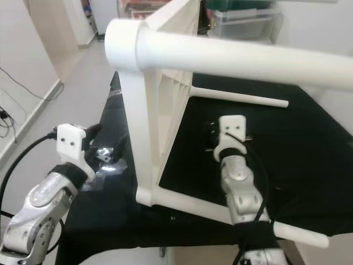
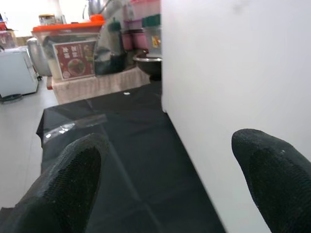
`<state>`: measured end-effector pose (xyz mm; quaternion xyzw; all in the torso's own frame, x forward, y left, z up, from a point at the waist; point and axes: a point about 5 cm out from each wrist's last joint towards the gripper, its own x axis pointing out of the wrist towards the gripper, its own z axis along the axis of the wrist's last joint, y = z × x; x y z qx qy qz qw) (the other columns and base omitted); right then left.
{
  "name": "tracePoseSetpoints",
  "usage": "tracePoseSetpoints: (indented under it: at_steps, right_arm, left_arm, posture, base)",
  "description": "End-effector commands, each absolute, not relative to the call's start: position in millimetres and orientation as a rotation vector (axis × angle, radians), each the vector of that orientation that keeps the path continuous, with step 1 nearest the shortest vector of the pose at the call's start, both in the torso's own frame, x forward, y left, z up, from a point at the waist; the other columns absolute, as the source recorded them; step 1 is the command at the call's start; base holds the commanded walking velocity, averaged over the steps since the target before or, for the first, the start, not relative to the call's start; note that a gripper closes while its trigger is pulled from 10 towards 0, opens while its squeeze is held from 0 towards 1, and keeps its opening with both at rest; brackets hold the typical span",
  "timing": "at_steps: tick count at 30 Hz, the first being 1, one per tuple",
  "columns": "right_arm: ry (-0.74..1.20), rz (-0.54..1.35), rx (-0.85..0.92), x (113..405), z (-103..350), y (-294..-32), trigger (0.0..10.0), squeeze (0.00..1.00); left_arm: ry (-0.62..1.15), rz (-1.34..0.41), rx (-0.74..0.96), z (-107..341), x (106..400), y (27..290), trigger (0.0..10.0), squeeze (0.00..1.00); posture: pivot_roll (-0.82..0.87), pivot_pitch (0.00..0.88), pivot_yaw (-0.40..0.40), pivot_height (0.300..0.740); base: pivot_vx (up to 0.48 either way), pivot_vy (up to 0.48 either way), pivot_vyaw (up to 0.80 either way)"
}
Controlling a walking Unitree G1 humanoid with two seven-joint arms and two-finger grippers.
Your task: Building children table
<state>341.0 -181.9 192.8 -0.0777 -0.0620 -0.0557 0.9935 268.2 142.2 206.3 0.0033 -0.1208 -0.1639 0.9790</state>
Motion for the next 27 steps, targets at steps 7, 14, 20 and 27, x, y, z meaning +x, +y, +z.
tracePoseSetpoints:
  at_steps: [7,14,20,27]
  right_arm:
    - [-0.087,-0.109,-0.164,351,191,-172,10.0,0.0]
    - [-0.064,-0.114,-0.137,370,193,-164,10.0,0.0]
    - [-0.089,-0.127,-0.104,381,203,-153,10.0,0.0]
    - [-0.101,-0.07,-0.047,390,208,-135,10.0,0.0]
  left_arm:
    - [-0.22,-0.283,-0.002,206,271,153,10.0,0.0]
    - [-0.233,-0.266,-0.01,213,273,152,10.0,0.0]
    - [-0.212,-0.311,-0.033,211,270,144,10.0,0.0]
    - [-0.206,-0.341,-0.046,213,267,137,10.0,0.0]
  posture:
    - [-0.01,0.086,-0.011,0.74]
    - [0.03,0.111,-0.021,0.74]
    - [0.05,0.135,-0.017,0.74]
    - [0.07,0.16,-0.01,0.74]
  base:
    - [0.111,0.0,0.0]
    - [0.0,0.0,0.0]
    - [0.0,0.0,0.0]
    - [0.0,0.0,0.0]
